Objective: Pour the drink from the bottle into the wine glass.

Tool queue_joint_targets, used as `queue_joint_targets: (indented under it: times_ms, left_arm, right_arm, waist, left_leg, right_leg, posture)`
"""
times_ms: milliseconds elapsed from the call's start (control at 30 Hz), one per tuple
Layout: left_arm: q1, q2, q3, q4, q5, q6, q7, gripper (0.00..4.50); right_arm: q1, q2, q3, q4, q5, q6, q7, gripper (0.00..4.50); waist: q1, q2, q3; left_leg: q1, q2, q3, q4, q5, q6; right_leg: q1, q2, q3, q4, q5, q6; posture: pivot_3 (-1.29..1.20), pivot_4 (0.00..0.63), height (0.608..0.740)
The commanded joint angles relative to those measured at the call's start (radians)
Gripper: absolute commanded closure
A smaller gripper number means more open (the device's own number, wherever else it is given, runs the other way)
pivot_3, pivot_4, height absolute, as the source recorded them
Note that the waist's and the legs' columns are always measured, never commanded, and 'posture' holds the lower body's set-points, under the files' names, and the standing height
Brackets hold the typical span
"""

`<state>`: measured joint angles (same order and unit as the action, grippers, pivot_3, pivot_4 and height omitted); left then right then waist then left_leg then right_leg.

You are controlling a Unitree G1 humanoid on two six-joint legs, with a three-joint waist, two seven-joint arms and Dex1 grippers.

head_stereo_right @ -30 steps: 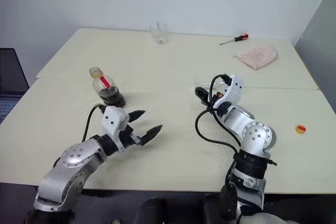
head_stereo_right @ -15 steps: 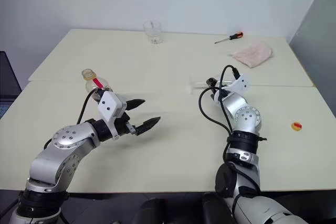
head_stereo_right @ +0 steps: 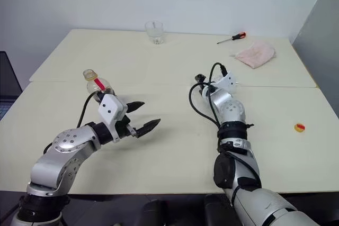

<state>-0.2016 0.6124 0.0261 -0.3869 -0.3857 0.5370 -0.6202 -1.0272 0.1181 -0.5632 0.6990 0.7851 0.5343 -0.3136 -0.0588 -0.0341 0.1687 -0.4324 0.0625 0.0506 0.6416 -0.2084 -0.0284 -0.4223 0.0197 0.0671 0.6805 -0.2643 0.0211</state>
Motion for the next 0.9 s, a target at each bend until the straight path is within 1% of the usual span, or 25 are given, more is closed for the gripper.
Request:
queue_joint_targets:
  times_ms: [33, 433, 500, 600, 900]
  left_arm:
    - [-0.016, -0.002, 0.006, -0.041, 0.006, -0.004, 0.007, 0.04]
    - [0.008, 0.002, 0.023, -0.061, 0.014, -0.001, 0.013, 0.04]
    - [0.007, 0.010, 0.011, -0.056, 0.038, -0.022, 0.009, 0.04]
    - [0.005, 0.004, 0.010, -0.052, 0.043, -0.024, 0.008, 0.00]
    - [0.004, 0.002, 0.026, -0.025, 0.054, -0.046, -0.003, 0.00]
  right_arm:
    - [-0.064, -0.024, 0.005, 0.070, -0.021, -0.068, 0.048, 0.00]
    - [-0.135, -0.083, -0.020, 0.335, -0.081, -0.259, 0.109, 0.00]
    - [-0.149, -0.088, -0.029, 0.381, -0.082, -0.296, 0.120, 0.00]
    - [-0.167, -0.094, -0.033, 0.435, -0.097, -0.339, 0.130, 0.62]
    - [-0.184, -0.107, -0.029, 0.481, -0.126, -0.386, 0.147, 3.80]
  waist:
    - [0.000, 0.000, 0.000]
    - [0.000, 0.000, 0.000]
    - [0.000, 0.000, 0.000]
    - [0.000, 0.000, 0.000]
    - [0.001, 0.000, 0.000]
  left_leg:
    - [0.000, 0.000, 0.000, 0.000, 0.000, 0.000]
    - [0.000, 0.000, 0.000, 0.000, 0.000, 0.000]
    - [0.000, 0.000, 0.000, 0.000, 0.000, 0.000]
    - [0.000, 0.000, 0.000, 0.000, 0.000, 0.000]
    - [0.000, 0.000, 0.000, 0.000, 0.000, 0.000]
  right_leg:
    - [0.000, 0.000, 0.000, 0.000, 0.000, 0.000]
    - [0.000, 0.000, 0.000, 0.000, 0.000, 0.000]
    - [0.000, 0.000, 0.000, 0.000, 0.000, 0.000]
    - [0.000, 0.000, 0.000, 0.000, 0.000, 0.000]
    - [0.000, 0.000, 0.000, 0.000, 0.000, 0.000]
  posture:
    - [0.00, 0.150, 0.740]
    - [0.00, 0.150, 0.740]
    - [0.00, 0.150, 0.740]
    - [0.00, 0.150, 0.740]
    - [0.00, 0.150, 0.740]
